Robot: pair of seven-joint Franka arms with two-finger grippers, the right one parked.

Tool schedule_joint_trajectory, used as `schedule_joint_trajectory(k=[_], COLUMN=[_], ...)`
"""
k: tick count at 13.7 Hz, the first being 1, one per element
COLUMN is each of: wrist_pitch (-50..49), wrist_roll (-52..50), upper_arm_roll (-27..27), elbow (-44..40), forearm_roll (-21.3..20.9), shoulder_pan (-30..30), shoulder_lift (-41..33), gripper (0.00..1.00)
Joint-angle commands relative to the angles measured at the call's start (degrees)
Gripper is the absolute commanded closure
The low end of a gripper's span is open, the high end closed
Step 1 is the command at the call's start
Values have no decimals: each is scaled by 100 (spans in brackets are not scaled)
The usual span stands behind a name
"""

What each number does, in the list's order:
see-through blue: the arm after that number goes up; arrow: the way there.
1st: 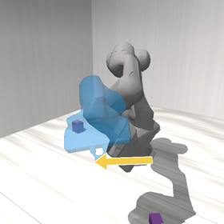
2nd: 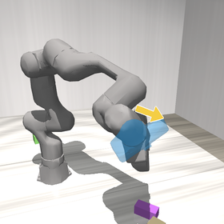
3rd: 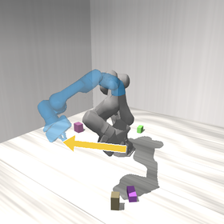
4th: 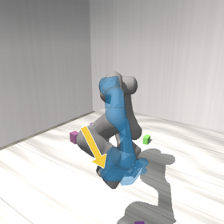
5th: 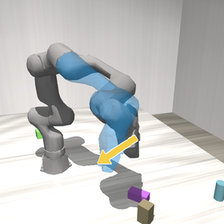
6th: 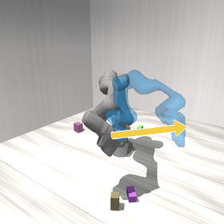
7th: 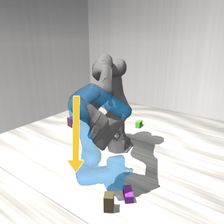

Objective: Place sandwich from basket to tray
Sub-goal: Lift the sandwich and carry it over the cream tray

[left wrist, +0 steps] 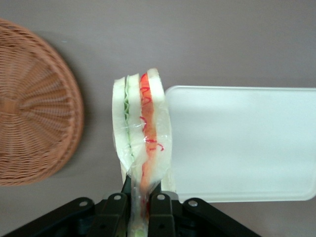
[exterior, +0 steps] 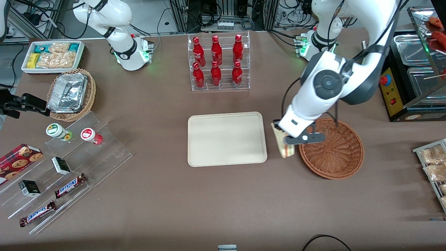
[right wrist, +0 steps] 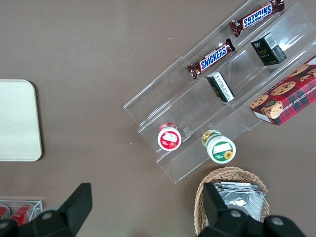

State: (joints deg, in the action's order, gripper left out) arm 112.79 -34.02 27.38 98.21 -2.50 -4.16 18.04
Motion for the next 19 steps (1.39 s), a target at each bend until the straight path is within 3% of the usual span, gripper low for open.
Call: schedule_joint_trajectory(k=[1, 8, 19], wrist_pitch=[-99, 6, 674], wrist_roll=[-420, -1027, -1186], upper_arm_roll=[83, 48, 39], elbow=[-679, -1444, -1507], forearm_roll=[-215, -646, -1051], shoulder_pan=[-471, -1402, -1843], shoulder_lift=[620, 1684, 2432], gripper=[100, 100, 100])
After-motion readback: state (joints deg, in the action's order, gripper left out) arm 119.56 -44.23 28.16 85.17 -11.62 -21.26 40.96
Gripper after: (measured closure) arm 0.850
